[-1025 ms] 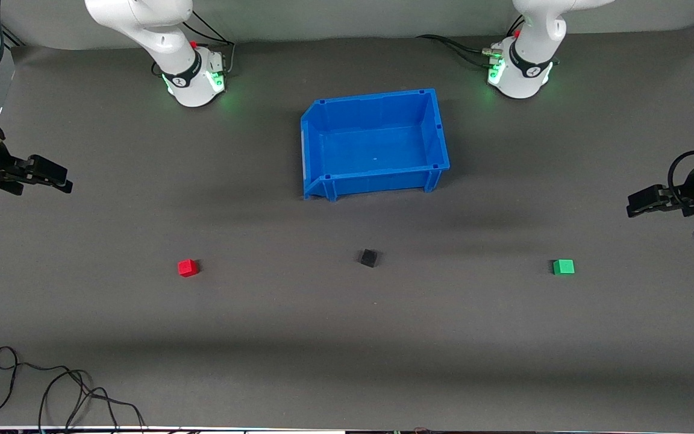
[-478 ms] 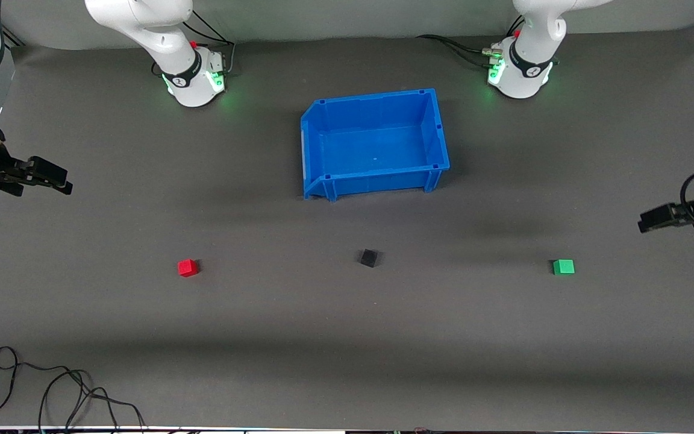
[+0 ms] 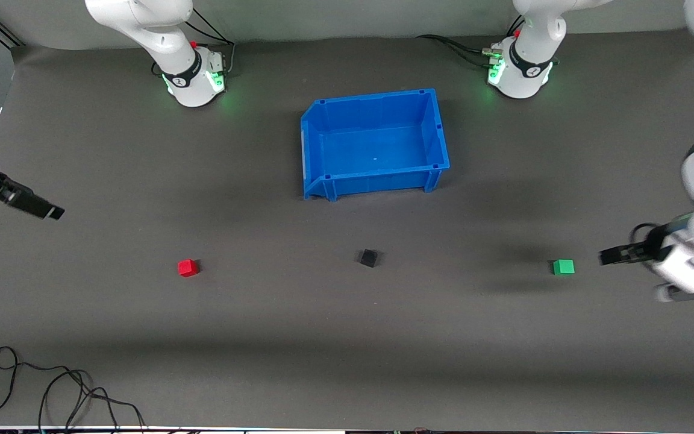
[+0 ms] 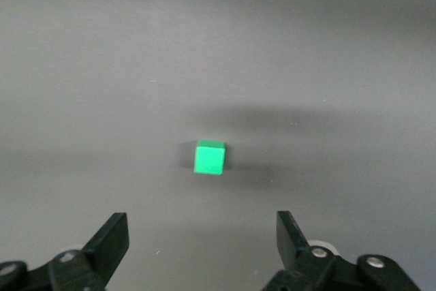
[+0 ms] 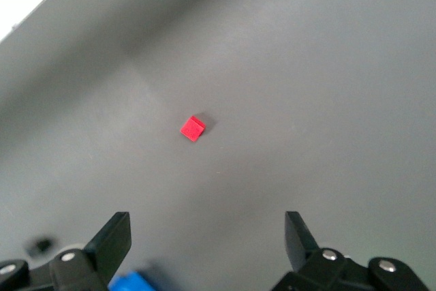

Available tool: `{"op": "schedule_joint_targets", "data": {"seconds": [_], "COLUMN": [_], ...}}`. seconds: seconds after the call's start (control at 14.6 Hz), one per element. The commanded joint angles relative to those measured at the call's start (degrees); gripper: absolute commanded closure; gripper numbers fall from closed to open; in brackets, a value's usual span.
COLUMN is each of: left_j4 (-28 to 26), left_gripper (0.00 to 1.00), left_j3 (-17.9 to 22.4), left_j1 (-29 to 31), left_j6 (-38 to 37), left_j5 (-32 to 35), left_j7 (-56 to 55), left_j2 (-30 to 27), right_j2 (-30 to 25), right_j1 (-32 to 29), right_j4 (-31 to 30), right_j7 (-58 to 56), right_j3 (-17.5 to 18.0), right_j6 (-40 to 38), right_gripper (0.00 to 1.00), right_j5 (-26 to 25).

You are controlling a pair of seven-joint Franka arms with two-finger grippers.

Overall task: Attach green and red cubes to black cube
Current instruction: 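Reach the right gripper to the red cube while the left gripper reaches the green cube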

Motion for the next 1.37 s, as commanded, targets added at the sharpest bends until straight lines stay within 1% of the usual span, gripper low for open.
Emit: {"op": "schedule_joint_targets", "data": {"seconds": [0.0,0.14,0.2,0.27,0.34,0.48,0.55,0.61,0.68,0.89,1.02,1.09,1.23,1.3], "left_j4": [0.4,-0.1,-0.3,-0.2,-0.2,-0.4,-0.9,-1.1,-1.1,-1.1,-1.0,-1.1,-1.0,-1.1], "left_gripper": [0.06,0.11,0.13,0.14,0.16,0.19,0.22,0.23,0.24,0.25,0.27,0.32,0.47,0.56], "left_j3": [0.4,0.4,0.4,0.4,0.5,0.7,0.8,0.8,0.8,0.9,0.9,0.9,0.9,0.9], "left_j1": [-1.1,-0.6,-0.3,-0.3,-0.5,-0.6,-0.7,-0.5,-0.5,-0.2,-0.3,-0.2,-0.3,-0.3], "left_j6": [3.5,5.1,5.2,5.8,7.2,7.9,8.0,8.1,8.6,11.7,13.0,13.4,13.4,13.1], "left_j5": [0.7,0.8,0.9,1.2,1.4,1.4,1.8,2.5,3.2,3.3,3.3,3.3,3.3,3.3], "left_j7": [3.9,6.8,7.2,7.3,7.3,7.1,7.1,6.9,6.5,6.4,6.4,6.4,6.4,6.4], "left_j2": [5.7,7.9,8.8,9.7,10.7,12.2,12.3,12.7,13.5,15.7,16.9,17.3,17.5,17.4], "right_j2": [2.7,4.0,5.3,6.7,8.1,11.7,13.6,15.2,15.9,16.8,19.6,21.6,25.1,26.7], "right_j1": [-1.1,-1.1,-1.1,-1.1,-1.3,-2.0,-2.2,-2.3,-2.3,-1.3,-0.8,-0.7,-0.6,0.7], "right_j4": [3.0,2.6,2.6,2.6,2.3,1.3,0.8,0.0,-2.3,-11.4,-13.6,-13.5,-13.3,-13.2], "right_j7": [16.6,28.2,30.3,30.6,30.9,30.5,29.9,29.8,29.3,23.6,18.0,14.9,10.1,8.1], "right_j3": [-0.5,-1.0,-1.7,-1.8,-2.1,-3.3,-4.0,-4.2,-4.2,-4.1,-4.0,-4.0,-3.7,-3.6], "right_j6": [-0.6,-0.7,-0.7,-0.7,-0.7,-0.4,-0.1,1.4,4.0,15.3,19.1,19.9,23.1,24.7], "right_gripper": [0.00,0.00,0.00,0.00,0.00,0.00,0.00,0.00,0.00,0.00,0.00,0.00,0.00,0.00], "right_j5": [4.1,7.4,7.7,8.2,10.2,15.6,17.4,19.1,20.4,23.6,26.1,26.4,27.7,28.8]}}
